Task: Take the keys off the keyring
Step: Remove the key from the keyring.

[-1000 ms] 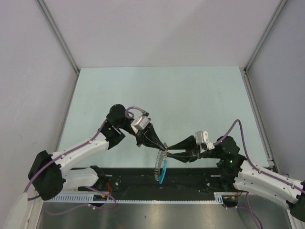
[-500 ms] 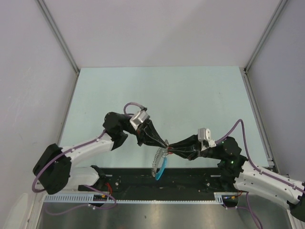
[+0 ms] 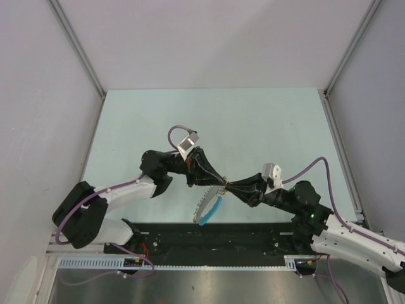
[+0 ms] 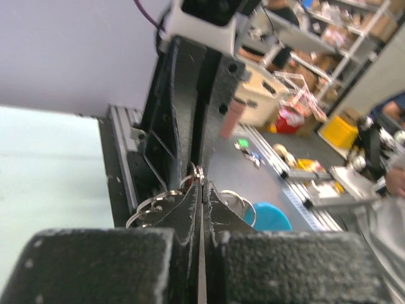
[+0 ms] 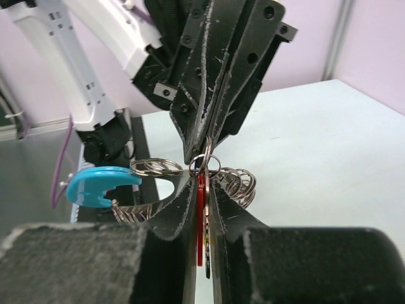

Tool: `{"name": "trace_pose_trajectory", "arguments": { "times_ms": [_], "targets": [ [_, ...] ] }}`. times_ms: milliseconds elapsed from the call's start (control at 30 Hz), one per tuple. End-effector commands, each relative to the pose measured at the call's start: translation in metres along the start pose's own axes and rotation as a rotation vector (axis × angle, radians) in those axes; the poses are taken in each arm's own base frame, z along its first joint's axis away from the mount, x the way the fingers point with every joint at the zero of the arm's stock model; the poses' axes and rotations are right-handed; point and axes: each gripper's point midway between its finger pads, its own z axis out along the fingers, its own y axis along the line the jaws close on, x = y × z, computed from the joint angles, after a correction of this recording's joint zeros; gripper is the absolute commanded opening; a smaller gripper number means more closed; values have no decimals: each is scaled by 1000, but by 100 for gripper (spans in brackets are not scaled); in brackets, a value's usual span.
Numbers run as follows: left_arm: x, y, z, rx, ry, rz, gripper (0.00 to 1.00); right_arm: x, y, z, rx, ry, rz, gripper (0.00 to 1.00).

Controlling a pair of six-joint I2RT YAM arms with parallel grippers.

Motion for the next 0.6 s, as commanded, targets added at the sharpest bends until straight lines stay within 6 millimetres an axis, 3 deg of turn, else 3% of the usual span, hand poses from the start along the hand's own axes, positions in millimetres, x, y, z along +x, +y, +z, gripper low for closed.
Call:
{"name": "trace_pose_trajectory", "arguments": {
  "times_ms": [0, 333, 567],
  "targets": [
    [-54, -31, 8, 72, -249, 314, 0, -17, -17, 5, 106, -22, -27, 0],
    [-66, -30, 6, 1, -295, 300, 1, -12, -39, -6, 246, 5, -22, 0],
    [-67, -30, 2, -45, -302, 300, 0, -18, -40, -10, 256, -11, -23, 0]
  ]
}}
